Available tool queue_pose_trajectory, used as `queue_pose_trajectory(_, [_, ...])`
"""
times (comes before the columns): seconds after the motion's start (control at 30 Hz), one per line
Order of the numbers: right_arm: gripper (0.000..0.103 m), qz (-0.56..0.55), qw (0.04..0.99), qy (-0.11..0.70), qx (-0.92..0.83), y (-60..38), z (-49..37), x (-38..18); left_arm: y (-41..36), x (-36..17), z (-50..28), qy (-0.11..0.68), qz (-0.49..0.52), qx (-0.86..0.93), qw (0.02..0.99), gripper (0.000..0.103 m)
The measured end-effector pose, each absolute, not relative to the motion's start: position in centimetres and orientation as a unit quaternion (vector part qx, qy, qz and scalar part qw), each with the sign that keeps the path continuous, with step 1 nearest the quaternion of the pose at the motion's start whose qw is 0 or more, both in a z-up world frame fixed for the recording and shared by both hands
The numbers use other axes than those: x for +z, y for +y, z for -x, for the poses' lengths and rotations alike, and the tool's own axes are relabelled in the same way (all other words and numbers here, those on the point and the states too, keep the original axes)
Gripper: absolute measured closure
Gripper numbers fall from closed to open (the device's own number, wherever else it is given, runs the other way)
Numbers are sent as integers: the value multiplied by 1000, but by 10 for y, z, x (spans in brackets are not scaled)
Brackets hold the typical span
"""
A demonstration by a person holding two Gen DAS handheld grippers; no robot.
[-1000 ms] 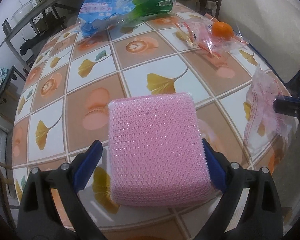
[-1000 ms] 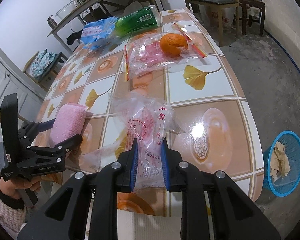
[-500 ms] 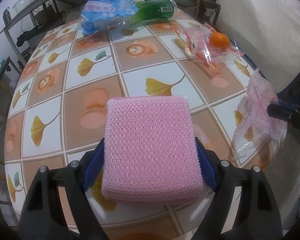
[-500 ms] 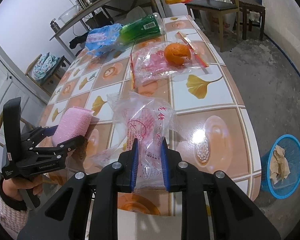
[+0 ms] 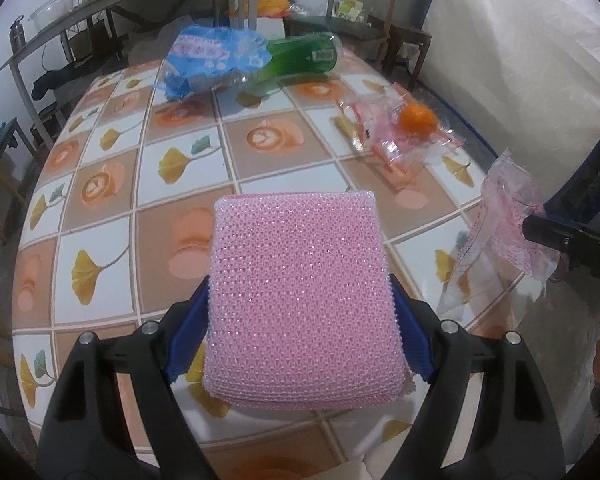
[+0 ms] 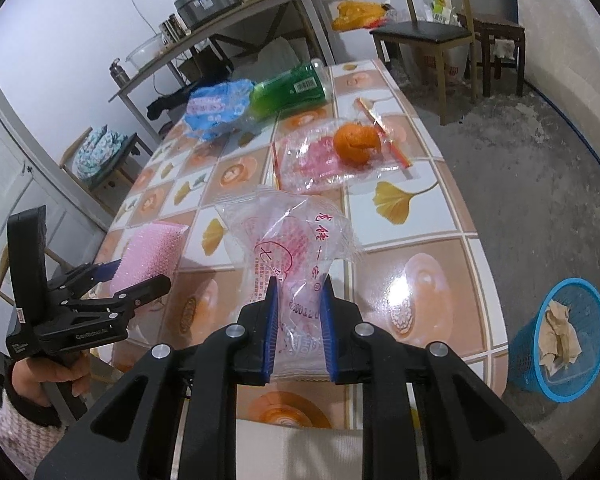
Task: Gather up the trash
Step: 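Carry the pink pad with the left tool and bag with the right tool to the wastebasket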
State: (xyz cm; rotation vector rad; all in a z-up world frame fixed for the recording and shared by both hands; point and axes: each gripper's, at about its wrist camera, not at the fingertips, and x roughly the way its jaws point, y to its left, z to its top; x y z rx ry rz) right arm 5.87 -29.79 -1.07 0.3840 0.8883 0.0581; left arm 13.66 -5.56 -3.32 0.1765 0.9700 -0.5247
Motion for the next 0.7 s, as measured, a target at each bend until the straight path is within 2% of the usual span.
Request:
queue_pose_trajectory(0.4, [84, -200, 908, 367, 19, -318, -26, 25, -77, 7, -123, 416, -83, -291, 857, 25])
queue_pose_trajectory(0.7, [84, -210, 920, 330, -26, -352, 15, 43, -122, 37, -110, 385, -84, -351, 850, 25])
